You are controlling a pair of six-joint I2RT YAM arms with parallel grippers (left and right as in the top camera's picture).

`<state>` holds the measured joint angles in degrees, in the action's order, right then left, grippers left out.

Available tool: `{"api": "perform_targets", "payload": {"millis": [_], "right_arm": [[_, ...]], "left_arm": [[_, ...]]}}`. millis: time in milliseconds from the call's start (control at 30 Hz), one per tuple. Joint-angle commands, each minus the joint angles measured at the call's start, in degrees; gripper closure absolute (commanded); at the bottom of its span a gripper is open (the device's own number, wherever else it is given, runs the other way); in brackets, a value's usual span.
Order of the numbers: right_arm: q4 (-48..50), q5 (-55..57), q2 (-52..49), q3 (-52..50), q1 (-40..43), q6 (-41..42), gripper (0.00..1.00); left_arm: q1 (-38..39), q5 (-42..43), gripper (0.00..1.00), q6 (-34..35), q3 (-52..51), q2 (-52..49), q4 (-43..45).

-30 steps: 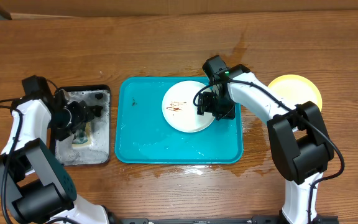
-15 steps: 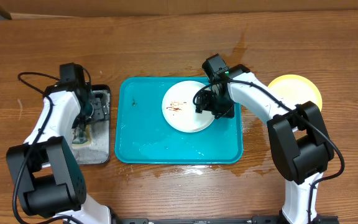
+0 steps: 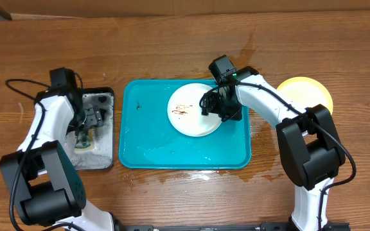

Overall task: Clean dirty plates on tray and stack at the side
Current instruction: 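Rub the sponge in the black soapy basin with the left gripper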

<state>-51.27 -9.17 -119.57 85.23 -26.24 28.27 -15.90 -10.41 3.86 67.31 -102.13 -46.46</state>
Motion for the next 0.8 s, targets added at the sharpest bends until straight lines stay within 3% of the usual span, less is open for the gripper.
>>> {"api": "perform_targets", "payload": {"millis": [0,100,167,333,400,667,767], "right_arm": [[0.83,0.2,-0.13,0.61,0.13,-0.28,0.21],[1.46,0.17,-0.13,0.61,0.13,-0.28,0.21],[1.73,0.17,-0.13,0.61,0.13,-0.26,0.21],[1.03,0.15,-0.13,0.61,0.13,-0.28,0.21],[0.76,0.17,-0.13,0.61,0.13,-0.28,0.2],[0.81,0.15,-0.13,0.59,0.13,-0.26,0.21],[0.63,0.17,-0.13,0.28,-0.09,-0.24,0.26]], "left_arm": [[-0.76,1.97,0.15,-0.66,-0.48,-0.72,0.61],[-0.7,7.58,0.22,-2.71,-0.48,-1.64,2.34],[-0.57,8.46,0.36,-3.52,-0.48,-2.56,2.93],[-0.68,2.99,0.34,-3.43,-0.48,-4.83,2.75],[-0.68,2.71,0.26,-3.45,-0.44,-4.87,2.73],[-0.7,2.78,0.25,-1.79,4.87,-3.85,-3.5],[-0.7,2.73,0.22,-0.9,5.27,-3.15,-4.5]]}}
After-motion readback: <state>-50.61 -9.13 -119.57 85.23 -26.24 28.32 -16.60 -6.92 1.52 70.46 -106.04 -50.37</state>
